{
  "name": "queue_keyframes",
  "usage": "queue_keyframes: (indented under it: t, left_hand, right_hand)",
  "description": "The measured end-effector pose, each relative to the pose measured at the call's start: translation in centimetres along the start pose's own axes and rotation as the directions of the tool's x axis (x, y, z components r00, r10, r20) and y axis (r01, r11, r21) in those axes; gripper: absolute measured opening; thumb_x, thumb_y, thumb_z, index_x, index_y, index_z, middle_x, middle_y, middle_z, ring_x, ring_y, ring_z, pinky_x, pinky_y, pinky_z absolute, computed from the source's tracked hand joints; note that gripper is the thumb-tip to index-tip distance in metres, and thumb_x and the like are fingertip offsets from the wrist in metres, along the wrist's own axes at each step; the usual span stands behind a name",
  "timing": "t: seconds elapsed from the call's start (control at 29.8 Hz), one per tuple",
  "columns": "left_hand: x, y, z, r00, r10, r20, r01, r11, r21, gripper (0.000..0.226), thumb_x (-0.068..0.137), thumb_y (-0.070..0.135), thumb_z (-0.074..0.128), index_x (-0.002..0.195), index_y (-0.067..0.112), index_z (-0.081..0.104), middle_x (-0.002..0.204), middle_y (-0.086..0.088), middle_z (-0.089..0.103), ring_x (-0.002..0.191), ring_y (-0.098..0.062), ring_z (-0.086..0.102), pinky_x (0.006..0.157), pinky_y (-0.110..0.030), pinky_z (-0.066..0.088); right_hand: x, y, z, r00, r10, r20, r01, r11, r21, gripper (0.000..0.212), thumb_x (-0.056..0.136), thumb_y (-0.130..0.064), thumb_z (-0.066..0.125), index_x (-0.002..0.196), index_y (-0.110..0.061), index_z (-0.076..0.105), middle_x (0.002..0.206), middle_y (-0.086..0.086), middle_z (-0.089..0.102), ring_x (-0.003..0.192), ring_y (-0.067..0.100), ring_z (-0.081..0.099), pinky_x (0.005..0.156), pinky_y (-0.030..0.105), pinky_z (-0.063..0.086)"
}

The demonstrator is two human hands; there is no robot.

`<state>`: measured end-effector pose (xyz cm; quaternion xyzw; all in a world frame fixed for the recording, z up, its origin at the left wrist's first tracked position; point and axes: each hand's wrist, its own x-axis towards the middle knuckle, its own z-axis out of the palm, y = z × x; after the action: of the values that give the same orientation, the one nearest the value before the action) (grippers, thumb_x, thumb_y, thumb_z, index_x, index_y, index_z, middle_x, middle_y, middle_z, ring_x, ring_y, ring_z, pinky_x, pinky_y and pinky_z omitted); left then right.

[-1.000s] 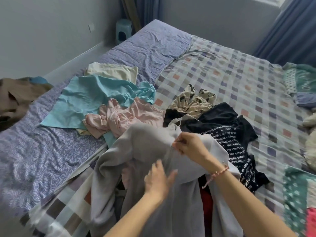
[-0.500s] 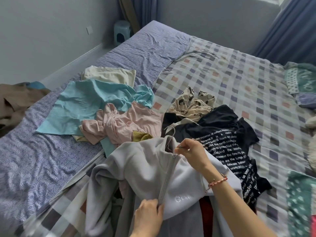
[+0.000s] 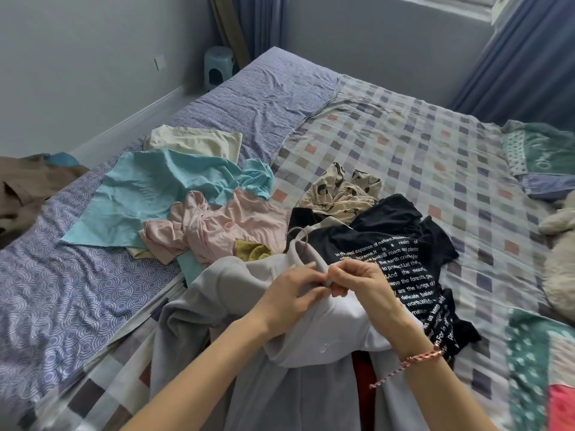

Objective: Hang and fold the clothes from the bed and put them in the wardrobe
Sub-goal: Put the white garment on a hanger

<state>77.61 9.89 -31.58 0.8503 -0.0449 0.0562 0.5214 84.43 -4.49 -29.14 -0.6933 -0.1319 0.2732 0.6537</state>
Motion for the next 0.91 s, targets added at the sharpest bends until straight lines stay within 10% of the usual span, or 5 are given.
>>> queue_keyframes:
  t: [0.13,0.34,0.5,0.71,0.91]
  left_hand:
    - [-0.5,-0.3,0.1,0.99,-0.136,0.047,0.138,0.99,-0.025,0.015,0.087,0.018,0.063,0.093,0.006,0.07,0.089,-0.006,0.068,0.081,-0.011,0.058,0.076,-0.028,0.045]
    - [-3.2,0.9,-0.2,0.993,-0.119,-0.024,0.119,0.993,-0.017,0.013,0.082,0.019,0.063,0.086,0.009,0.071,0.082,0.004,0.067,0.077,-0.008,0.059,0.07,-0.014,0.043]
    - [-6.2,1.3,-0.8,0.993,-0.116,-0.011,0.115,0.993,-0.041,0.014,0.079,0.019,0.06,0.082,0.01,0.07,0.078,0.006,0.066,0.076,-0.005,0.058,0.068,-0.016,0.044]
    - [-6.8,1.1,-2.7,0.993,-0.12,-0.014,0.119,0.992,-0.036,0.007,0.078,0.022,0.063,0.085,0.024,0.064,0.07,0.024,0.059,0.072,0.0,0.056,0.067,-0.012,0.041]
    - [-6.3,0.8,-4.0,0.978,-0.196,-0.065,0.198,0.98,0.029,0.017,0.084,0.016,0.064,0.074,0.03,0.063,0.069,0.028,0.056,0.075,0.002,0.054,0.069,-0.008,0.036]
  right_hand:
    - [-1.2,0.6,0.4,1.0,0.005,-0.01,-0.005,1.0,-0.027,0.021,0.089,-0.001,0.055,0.07,0.002,0.063,0.055,0.002,0.057,0.049,0.006,0.046,0.053,0.015,0.036]
    - [0.1,-0.3,0.6,0.985,-0.037,-0.168,0.004,0.981,-0.195,0.016,0.092,-0.013,0.056,0.082,-0.004,0.065,0.064,-0.003,0.063,0.056,0.0,0.054,0.06,0.017,0.04]
    - [6.2,0.8,3.0,0.996,0.079,-0.039,-0.083,0.679,-0.73,0.049,0.089,-0.025,0.062,0.13,-0.006,0.045,0.12,0.01,0.058,0.11,0.024,0.055,0.091,0.028,0.041]
    - [10.5,3.7,5.6,0.984,0.166,0.067,-0.015,0.452,-0.892,0.026,0.093,-0.027,0.053,0.104,-0.006,0.062,0.111,0.015,0.063,0.103,0.033,0.057,0.086,0.036,0.046]
    - [8.5,-0.7,6.0,0.992,-0.022,0.123,0.099,0.739,-0.666,0.025,0.093,-0.015,0.055,0.069,-0.01,0.058,0.059,-0.004,0.052,0.059,0.014,0.047,0.06,0.022,0.036]
